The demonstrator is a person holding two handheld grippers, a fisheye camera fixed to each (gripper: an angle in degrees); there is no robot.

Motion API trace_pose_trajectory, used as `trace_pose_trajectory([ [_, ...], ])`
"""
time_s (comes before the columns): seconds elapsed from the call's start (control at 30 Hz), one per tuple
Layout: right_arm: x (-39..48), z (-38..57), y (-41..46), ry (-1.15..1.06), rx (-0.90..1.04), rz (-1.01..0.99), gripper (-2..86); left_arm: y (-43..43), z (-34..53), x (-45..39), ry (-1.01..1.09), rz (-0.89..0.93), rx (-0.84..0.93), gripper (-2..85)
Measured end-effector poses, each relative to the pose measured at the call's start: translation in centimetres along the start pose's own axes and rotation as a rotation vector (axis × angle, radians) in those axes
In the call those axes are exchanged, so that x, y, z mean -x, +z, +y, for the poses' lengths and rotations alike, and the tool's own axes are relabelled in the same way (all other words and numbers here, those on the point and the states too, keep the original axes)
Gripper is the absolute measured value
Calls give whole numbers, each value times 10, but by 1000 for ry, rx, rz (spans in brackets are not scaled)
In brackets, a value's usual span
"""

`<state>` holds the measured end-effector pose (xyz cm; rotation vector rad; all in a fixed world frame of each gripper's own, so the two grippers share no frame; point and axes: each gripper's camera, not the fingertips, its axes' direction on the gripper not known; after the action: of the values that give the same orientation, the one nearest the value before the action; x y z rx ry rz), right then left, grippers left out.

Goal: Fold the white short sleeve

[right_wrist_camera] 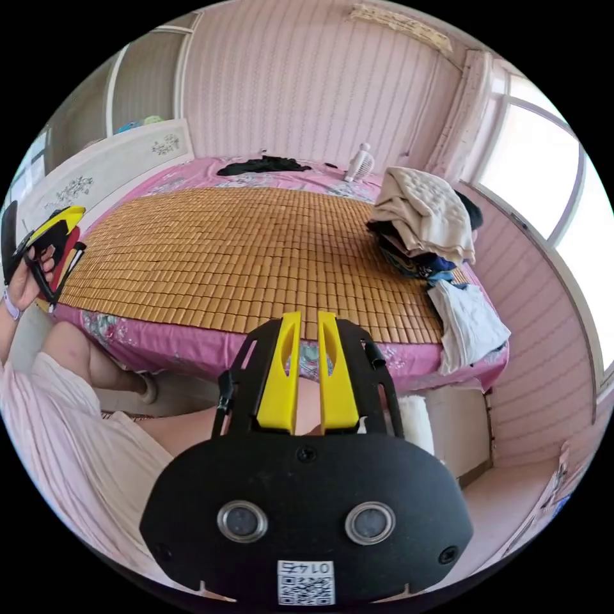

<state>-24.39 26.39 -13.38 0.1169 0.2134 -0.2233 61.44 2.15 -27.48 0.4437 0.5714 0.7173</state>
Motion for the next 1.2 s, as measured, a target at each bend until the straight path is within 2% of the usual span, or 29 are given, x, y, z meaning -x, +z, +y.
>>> trace_pose_trajectory([
  [0.17, -84, 17, 16, 106, 24, 109, 80, 157, -104, -34, 86, 255, 83, 93],
  [0.27, -142, 9, 29, 160, 1, 214, 98, 246, -158, -57, 161, 349, 137, 111],
  [0.33, -188, -8, 45, 175, -11, 271, 112, 301, -189, -71, 206, 374, 181, 121],
  [0.5, -266, -60, 89, 195, 0, 243, 114, 445, -270, -109, 314, 401, 244, 125],
  [0.67, -314, -97, 146, 150, 68, 229, 113, 593, -349, -126, 233, 370, 300, 122],
  [0.8, -352, -91, 183, 137, 137, 180, 86, 663, -379, -132, 196, 314, 367, 118],
  [0.9, -375, -75, 164, 161, 24, 117, 59, 699, -394, -141, 226, 329, 382, 117],
  [1.03, -405, -59, 139, 188, -27, 50, 43, 740, -408, -156, 249, 343, 411, 114],
  [1.2, -433, -37, 89, 250, -125, -21, 36, 753, -416, -159, 253, 349, 499, 48],
])
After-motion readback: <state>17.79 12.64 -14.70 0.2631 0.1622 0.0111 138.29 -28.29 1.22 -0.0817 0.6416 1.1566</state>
